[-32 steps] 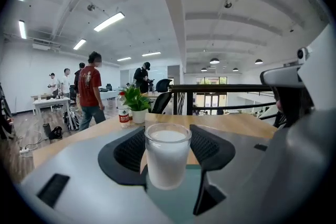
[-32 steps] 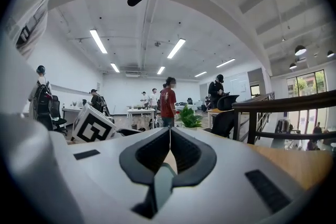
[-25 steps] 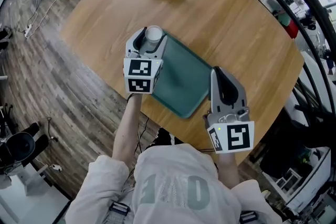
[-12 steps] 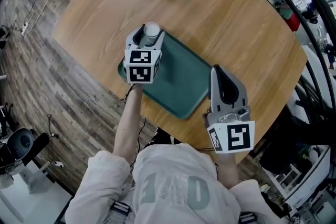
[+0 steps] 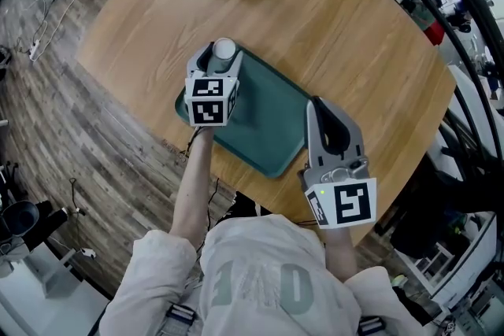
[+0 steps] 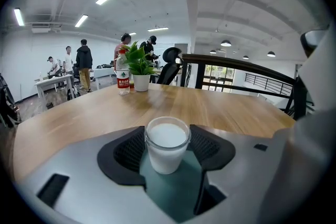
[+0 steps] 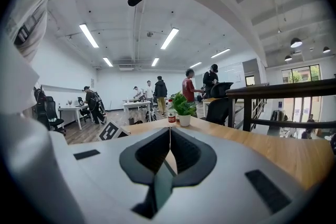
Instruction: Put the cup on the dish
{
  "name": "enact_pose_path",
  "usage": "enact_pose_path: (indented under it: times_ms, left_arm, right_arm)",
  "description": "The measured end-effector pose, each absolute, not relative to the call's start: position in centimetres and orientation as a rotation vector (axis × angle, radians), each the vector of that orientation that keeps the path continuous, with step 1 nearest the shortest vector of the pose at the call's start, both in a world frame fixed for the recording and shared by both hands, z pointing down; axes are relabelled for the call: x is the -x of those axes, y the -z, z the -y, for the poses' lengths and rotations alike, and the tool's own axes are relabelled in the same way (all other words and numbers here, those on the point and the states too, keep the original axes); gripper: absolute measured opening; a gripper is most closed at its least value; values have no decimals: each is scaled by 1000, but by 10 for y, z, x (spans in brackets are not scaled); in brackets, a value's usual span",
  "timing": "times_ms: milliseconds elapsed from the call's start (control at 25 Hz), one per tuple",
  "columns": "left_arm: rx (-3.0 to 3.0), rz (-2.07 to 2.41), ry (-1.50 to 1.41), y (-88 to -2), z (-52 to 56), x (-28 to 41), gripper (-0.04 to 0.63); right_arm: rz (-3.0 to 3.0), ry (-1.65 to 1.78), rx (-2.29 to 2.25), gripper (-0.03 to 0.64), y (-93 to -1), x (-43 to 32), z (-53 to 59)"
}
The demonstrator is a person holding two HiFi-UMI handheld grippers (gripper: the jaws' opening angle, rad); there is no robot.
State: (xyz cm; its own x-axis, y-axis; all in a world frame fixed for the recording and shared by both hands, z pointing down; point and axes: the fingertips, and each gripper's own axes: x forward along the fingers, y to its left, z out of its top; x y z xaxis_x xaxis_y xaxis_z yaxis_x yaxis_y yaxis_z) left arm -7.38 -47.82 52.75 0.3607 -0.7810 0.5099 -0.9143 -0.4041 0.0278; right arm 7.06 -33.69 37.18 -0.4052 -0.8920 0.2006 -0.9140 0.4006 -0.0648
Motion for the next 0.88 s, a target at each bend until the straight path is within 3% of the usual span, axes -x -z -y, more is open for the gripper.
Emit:
enact_pose_path:
  times_ms: [240,640,760,880]
  left_arm:
    - [-2371,1544,-540,-498,477,71,272]
    - [-2628,1652,-198,-354,444,69,266]
    - [-2692,1691,-46,-307,421,76,218]
    - [-2745,1757,80,-264,387,80,124]
  right_arm:
    - [2537,-211,-1627,20,-364,-64,335]
    - [2613,-73,-1652,20,-321,-41,318]
    - [2638,-35,-1671,20,-309,-35,312]
    - [2661,-2,-1678,20,-296,-33,299]
